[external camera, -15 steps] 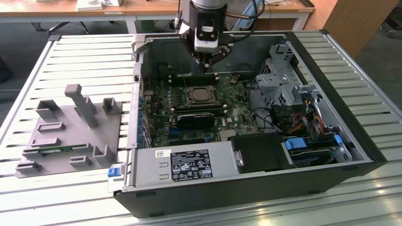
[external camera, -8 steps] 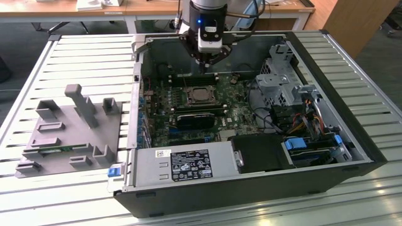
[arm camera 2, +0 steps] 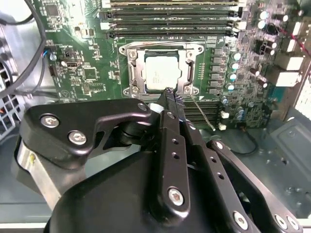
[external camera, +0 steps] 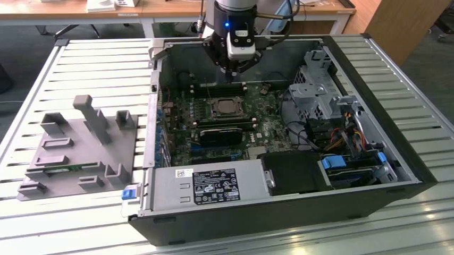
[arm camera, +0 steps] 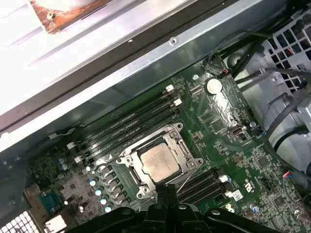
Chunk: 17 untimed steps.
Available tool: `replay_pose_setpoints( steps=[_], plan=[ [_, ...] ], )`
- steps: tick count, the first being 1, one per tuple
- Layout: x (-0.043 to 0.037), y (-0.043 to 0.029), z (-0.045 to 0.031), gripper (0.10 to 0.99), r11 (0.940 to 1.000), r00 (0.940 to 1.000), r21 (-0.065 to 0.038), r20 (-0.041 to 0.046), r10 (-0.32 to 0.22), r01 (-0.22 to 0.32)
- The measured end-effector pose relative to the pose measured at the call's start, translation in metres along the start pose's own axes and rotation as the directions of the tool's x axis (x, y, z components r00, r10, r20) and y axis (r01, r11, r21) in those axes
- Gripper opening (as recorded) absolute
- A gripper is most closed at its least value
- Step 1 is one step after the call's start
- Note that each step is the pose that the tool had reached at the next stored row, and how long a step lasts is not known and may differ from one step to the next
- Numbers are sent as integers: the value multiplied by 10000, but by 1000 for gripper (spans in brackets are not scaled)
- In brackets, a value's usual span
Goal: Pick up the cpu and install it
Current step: 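Install the first cpu locking lever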
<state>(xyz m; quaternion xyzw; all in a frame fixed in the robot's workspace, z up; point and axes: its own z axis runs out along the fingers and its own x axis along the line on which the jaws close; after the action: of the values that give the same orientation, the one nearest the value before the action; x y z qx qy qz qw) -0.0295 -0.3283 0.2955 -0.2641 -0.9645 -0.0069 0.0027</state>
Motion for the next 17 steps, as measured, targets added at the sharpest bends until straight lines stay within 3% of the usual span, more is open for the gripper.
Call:
replay_pose_setpoints(
  steps=[4, 10, 17],
  plan=[
    [0, 0, 1, 106, 9976, 9976, 7, -8, -697, 697],
    [-1, -2, 3, 106, 9888, 9888, 8, -16, -1495, 1495],
    [-3, -4, 7, 106, 9685, 9685, 8, -7, -2491, 2491]
  ],
)
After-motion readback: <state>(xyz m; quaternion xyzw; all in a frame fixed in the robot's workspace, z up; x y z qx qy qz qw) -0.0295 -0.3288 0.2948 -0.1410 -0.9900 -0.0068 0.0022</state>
